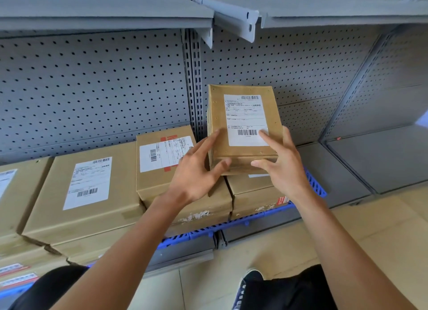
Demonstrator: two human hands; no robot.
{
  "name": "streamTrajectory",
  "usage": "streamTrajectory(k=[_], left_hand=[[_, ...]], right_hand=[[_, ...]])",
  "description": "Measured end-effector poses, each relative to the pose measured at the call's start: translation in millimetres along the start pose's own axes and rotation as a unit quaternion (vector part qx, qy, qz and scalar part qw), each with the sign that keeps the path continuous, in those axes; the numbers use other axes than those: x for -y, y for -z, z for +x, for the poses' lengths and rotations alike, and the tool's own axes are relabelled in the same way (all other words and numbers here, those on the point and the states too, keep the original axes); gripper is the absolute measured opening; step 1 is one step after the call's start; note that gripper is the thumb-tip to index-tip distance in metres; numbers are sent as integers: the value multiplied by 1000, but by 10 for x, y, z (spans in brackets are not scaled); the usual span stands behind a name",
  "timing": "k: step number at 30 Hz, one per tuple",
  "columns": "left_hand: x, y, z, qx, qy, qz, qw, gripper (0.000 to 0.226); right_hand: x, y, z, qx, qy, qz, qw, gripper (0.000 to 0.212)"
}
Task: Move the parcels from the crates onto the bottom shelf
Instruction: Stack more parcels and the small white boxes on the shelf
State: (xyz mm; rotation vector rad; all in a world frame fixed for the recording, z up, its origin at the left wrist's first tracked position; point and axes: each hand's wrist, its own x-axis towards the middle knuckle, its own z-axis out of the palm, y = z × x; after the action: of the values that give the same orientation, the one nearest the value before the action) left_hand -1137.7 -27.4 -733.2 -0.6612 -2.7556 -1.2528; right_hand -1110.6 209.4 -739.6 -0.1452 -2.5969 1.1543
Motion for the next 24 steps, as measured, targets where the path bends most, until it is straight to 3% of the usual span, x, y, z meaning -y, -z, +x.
streamTrajectory(k=[13,20,24], left_hand=[[436,-107,49,-7,16,168,986,64],[611,-234,30,-56,-15,207,977,40],[623,-254,36,-68,-15,217,974,39]], right_hand=[[-181,-295,281,120,-27,-7,992,77],[-311,-405,378,182,-74,22,980,76],[-293,-413,390,189,-68,20,979,75]])
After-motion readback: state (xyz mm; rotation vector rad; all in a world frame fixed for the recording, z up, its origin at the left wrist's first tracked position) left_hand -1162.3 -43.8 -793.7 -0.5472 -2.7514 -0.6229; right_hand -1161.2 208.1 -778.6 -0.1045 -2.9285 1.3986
